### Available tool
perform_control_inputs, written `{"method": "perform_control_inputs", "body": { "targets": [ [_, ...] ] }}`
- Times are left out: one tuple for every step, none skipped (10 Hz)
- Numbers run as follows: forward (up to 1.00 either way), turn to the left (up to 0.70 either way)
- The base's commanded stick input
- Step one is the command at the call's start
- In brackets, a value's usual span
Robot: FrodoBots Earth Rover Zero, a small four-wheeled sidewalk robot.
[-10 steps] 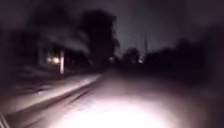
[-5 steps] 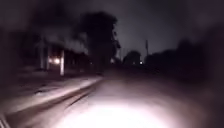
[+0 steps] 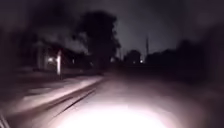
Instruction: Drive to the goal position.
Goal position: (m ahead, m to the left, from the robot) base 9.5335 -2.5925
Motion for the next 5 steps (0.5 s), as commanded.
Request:
{"method": "perform_control_inputs", "body": {
  "targets": [
    [0.00,0.00],
    [0.00,0.00],
    [0.00,0.00],
    [0.00,0.00],
    [0.00,0.00]
  ]
}}
